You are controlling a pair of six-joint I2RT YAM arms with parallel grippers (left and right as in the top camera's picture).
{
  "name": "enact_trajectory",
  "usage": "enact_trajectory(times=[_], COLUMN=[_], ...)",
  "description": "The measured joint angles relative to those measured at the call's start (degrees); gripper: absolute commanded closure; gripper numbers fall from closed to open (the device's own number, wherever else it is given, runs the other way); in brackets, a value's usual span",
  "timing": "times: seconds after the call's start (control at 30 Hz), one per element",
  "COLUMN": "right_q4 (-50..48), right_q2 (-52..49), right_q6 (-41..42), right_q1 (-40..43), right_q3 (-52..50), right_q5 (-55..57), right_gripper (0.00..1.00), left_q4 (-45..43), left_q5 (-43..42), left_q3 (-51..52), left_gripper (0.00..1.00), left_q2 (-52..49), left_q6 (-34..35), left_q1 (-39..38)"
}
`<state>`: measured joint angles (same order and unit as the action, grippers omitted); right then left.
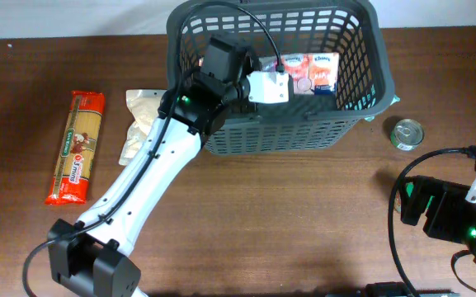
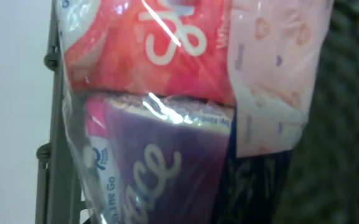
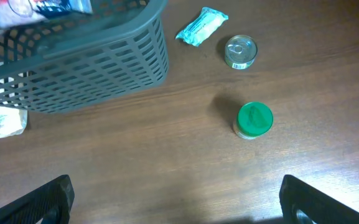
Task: Pack container
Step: 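Carry the tissue pack over the basket and drop it inside, then return the left gripper and grasp the red spaghetti package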
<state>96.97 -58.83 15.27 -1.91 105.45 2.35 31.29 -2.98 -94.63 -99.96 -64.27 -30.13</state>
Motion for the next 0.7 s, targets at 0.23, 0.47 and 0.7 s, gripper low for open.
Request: enact_trajectory(times=[0.23,0.47,0.7], right_q4=[0.0,0.0,0.0], right_q2=[0.02,0.0,0.0], right_q6=[-0.02,-0.07,-0.04], right_q1=[0.0,0.0,0.0], right_q3=[0.0,0.0,0.0], right_q5=[0.02,0.02,0.0], right_gripper=[0.01,0.01,0.01], left_q4=[0.04,0.0,1.22], left_q5=[1.66,5.27,14.27], left_q3=[-0.07,-0.72,-4.46], left_gripper=[0.13,0.01,0.01], left_q2=[1.18,5.07,16.2], left_q6=[-0.04,2.78,22.6], left_q1=[-0.35,-0.87,0.44])
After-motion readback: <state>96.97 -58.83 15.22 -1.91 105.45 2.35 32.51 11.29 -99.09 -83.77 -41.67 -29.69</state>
